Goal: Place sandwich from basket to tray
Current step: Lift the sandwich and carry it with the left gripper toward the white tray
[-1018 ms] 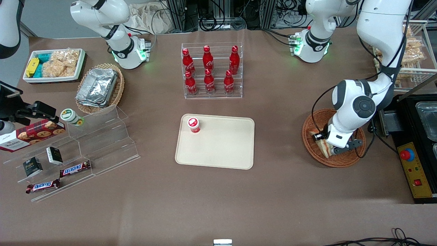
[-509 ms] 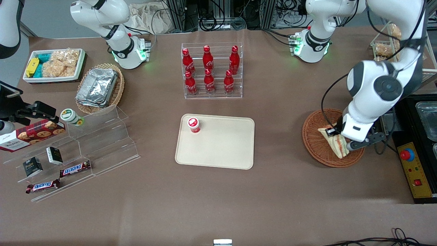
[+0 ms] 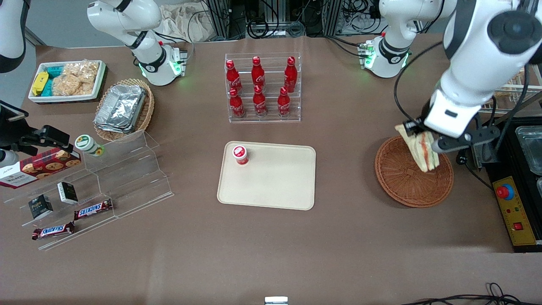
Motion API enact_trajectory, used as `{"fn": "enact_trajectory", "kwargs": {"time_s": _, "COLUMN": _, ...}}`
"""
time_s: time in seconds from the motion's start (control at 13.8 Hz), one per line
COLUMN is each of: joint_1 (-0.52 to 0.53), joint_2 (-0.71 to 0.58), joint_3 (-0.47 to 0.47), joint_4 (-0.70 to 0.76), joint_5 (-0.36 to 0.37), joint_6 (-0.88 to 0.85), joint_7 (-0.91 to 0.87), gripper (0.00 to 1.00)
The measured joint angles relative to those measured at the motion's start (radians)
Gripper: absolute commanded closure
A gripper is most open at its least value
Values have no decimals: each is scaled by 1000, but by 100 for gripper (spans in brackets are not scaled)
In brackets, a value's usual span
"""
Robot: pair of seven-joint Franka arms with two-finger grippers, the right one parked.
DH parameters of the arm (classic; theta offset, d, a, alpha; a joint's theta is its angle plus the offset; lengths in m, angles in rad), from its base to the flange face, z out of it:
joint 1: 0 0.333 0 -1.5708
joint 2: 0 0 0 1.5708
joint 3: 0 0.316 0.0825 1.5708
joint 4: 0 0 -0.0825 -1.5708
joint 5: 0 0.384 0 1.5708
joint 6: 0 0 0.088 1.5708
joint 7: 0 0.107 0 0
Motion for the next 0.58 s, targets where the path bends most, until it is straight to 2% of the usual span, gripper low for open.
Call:
{"fn": "enact_trajectory", "kwargs": {"time_s": 0.36, "joint_1": -6, "joint_2": 31, "joint_3": -222, "joint_4": 79, "joint_5": 0, "joint_6": -51, "joint_7": -274, "gripper": 86}}
{"fn": "enact_trajectory", "kwargs": {"time_s": 0.58, "joint_1": -13, "joint_2": 124, "joint_3": -333, "joint_4": 81, "joint_5": 1, "joint_6": 32, "joint_7": -394, "gripper": 85}}
